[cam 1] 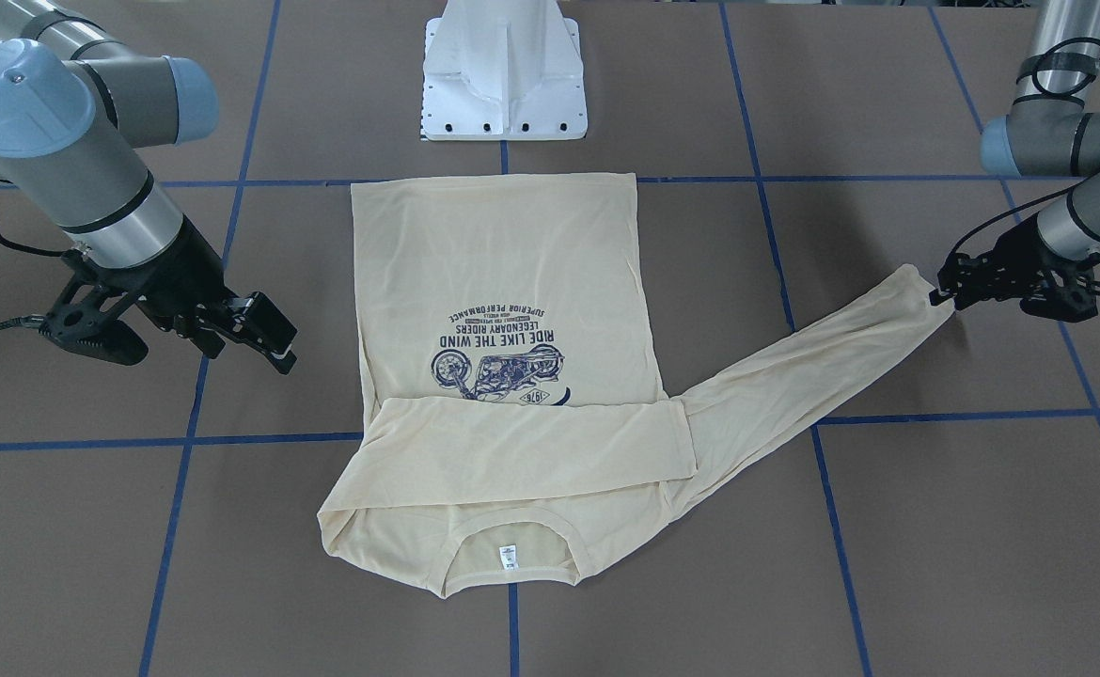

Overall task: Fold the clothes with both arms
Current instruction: 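Grasp the cuff of the other sleeve with the left gripper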

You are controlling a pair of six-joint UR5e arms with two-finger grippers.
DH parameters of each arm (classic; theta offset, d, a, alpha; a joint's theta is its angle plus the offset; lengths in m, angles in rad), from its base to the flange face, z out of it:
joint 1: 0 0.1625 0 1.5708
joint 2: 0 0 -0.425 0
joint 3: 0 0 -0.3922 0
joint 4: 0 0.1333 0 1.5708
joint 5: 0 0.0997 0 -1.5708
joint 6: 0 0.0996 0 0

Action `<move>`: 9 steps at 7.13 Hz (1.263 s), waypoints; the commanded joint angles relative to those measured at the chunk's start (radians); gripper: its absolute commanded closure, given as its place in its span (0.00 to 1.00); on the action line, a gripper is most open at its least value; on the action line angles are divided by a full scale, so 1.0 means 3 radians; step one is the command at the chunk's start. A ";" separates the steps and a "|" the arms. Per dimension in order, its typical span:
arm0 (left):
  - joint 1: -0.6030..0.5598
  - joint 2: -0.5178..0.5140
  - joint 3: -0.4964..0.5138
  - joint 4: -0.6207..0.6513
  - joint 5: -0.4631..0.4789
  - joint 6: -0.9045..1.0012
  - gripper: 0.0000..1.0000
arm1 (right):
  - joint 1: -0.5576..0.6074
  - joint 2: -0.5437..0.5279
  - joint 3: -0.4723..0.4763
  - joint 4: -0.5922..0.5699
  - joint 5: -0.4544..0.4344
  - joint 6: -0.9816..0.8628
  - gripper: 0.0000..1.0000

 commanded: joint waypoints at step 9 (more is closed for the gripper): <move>0.0541 -0.1177 -0.0905 0.0711 -0.0155 -0.1992 1.00 | 0.0158 -0.0260 0.0020 0.0009 0.0016 -0.0249 0.05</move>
